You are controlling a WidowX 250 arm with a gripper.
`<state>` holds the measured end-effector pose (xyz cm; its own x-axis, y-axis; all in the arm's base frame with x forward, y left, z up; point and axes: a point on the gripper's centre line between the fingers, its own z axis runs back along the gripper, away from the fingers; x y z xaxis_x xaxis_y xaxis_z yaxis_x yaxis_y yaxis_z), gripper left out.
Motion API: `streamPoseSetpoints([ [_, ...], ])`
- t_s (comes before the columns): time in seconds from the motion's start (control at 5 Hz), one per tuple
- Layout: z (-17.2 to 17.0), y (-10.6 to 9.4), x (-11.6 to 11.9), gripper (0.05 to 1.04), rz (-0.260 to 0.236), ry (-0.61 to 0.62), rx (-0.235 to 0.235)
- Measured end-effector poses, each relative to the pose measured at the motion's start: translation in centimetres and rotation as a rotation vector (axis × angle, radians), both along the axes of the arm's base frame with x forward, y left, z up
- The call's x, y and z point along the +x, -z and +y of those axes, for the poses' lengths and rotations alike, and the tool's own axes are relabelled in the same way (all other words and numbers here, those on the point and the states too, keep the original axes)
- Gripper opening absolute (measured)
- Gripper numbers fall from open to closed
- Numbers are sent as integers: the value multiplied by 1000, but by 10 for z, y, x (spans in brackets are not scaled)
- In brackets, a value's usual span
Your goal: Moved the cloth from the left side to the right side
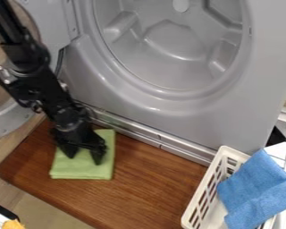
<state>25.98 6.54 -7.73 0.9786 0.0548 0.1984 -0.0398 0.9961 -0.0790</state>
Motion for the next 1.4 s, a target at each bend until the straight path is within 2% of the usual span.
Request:
streamPoseSetpoints([
  [0.4, -52, -1, 5, 1000, 14, 102, -42],
  [0.6, -86, -5, 15, 1000, -14, 169, -87],
  [0.8, -119, -4, 26, 1000, -19, 259, -114],
  [1.0, -141, -5, 31, 1000, -13, 319, -126],
  [1.4, -144, -5, 27, 996, 26, 337, -96],
])
